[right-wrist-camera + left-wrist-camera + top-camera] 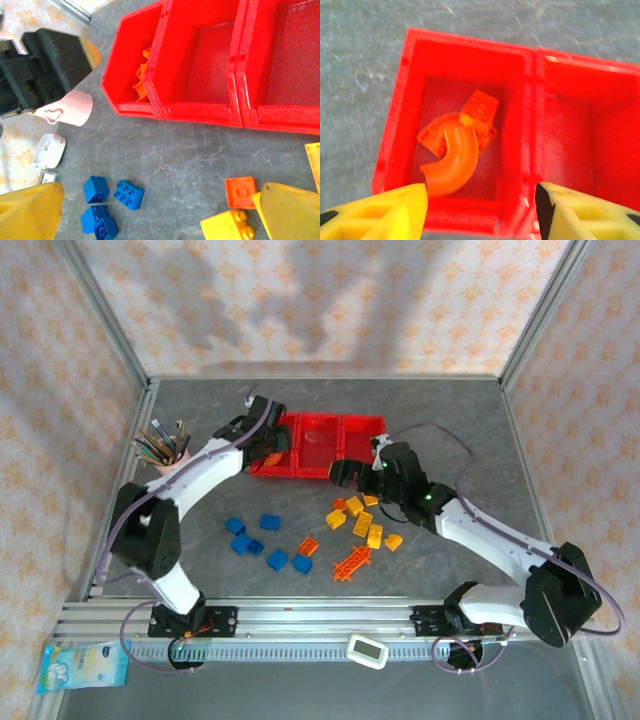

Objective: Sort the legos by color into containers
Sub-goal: Pick up the lego from the middle-left of the table.

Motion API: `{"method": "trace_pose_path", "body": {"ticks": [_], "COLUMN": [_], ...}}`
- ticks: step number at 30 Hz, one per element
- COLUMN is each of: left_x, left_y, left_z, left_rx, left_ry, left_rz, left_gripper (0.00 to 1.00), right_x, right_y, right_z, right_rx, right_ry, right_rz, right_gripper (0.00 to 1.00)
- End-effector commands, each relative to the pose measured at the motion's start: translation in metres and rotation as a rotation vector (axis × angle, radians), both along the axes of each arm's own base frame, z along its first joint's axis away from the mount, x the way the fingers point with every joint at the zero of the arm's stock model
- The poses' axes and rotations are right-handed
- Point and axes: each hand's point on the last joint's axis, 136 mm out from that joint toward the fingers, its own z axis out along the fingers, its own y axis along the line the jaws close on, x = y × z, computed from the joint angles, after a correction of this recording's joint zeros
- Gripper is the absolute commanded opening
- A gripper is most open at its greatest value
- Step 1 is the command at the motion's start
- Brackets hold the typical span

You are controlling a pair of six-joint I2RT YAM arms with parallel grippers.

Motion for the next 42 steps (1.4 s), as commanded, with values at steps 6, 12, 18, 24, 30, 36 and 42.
{"method": "trace_pose_path", "body": {"ticks": [6,12,18,24,30,36,42], "left_x": [-0.107,-0.166,-0.193,-0.202,-0.201,-0.205,-0.205], "left_y": [-0.051,-0.078,-0.095,-0.104,-0.106,-0.104,-0.099], "left_z": [-0.031,-0.061,-0.089,-0.112,-0.131,-0.146,-0.151], "left_rx": [-0.018,0.02,0.063,0.113,0.157,0.175,0.194], "left_ry": [0.126,0.219,0.288,0.339,0.374,0.405,0.408], "left_rz": [-0.182,-0.291,-0.388,-0.448,-0.46,-0.464,-0.455], "left_gripper": [0.64,0.66,0.68,0.71,0.72,0.71,0.61], "right_x": [-0.043,-0.067,-0.079,-0.083,-0.083,-0.083,-0.082], "right_y": [-0.026,-0.035,-0.041,-0.046,-0.046,-0.047,-0.047], "right_z": [-0.037,-0.06,-0.075,-0.082,-0.082,-0.082,-0.083], "right_rx": [-0.074,-0.071,-0.07,-0.057,-0.051,-0.054,-0.055], "right_ry": [0.074,0.141,0.181,0.191,0.19,0.187,0.185], "right_rz": [0.047,0.072,0.068,0.047,0.043,0.039,0.036], "right_gripper": [1.0,1.0,1.0,1.0,1.0,1.0,1.0]}}
